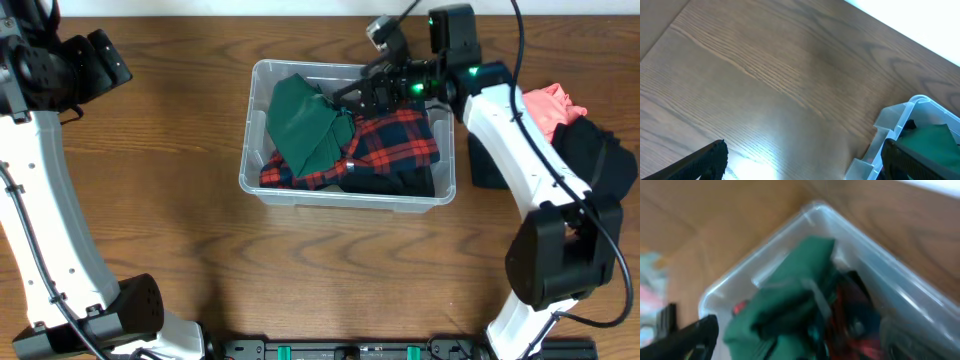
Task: Pack container
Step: 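Lower the green garment into the bin's left side and release it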
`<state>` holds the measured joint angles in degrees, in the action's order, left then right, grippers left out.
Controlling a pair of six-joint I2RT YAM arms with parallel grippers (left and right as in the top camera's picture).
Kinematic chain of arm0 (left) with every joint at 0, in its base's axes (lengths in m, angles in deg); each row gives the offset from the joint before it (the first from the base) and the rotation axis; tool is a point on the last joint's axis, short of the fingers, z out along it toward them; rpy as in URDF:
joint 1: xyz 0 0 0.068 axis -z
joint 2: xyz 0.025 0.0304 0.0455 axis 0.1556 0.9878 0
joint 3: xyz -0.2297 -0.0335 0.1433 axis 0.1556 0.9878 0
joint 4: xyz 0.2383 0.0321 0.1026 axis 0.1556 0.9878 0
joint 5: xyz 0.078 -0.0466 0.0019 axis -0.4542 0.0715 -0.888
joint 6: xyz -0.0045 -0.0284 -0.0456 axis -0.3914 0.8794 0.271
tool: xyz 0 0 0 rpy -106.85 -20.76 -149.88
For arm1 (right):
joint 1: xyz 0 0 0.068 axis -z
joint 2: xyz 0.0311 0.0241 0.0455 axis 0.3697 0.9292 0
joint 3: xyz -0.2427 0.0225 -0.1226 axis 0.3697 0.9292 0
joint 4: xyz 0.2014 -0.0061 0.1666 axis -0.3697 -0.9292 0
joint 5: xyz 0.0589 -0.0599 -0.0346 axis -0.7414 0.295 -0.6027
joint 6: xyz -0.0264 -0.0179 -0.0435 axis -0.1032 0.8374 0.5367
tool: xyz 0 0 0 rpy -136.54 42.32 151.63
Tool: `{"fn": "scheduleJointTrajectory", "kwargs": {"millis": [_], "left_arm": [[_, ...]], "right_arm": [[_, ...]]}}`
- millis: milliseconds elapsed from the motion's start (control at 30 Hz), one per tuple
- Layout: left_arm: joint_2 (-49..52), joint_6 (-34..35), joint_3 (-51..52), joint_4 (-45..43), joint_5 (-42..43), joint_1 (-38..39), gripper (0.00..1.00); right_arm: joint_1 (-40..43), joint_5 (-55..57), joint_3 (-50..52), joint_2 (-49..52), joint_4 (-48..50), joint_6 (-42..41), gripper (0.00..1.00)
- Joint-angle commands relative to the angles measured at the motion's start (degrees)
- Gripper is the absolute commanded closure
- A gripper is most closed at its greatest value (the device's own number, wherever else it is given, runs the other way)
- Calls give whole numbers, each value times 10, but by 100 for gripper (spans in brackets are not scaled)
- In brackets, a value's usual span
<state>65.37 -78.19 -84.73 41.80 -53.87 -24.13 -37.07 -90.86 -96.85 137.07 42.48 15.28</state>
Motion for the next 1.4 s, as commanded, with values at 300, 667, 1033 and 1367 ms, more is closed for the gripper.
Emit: {"fn": "scheduleJointTrajectory", "kwargs": {"millis": [300,667,1033,1367], "left_arm": [[2,3,1,0,-3,-2,2],[2,3,1,0,-3,-2,2],[2,3,1,0,-3,-2,2],[2,3,1,0,-3,-2,2]], "right_arm": [[-144,321,-170,5,-188,-66,1],[-160,393,-38,16,-134,-453,1],[-166,346,32,16,-47,-492,70],[-165,290,30,16,-7,-363,89]]}}
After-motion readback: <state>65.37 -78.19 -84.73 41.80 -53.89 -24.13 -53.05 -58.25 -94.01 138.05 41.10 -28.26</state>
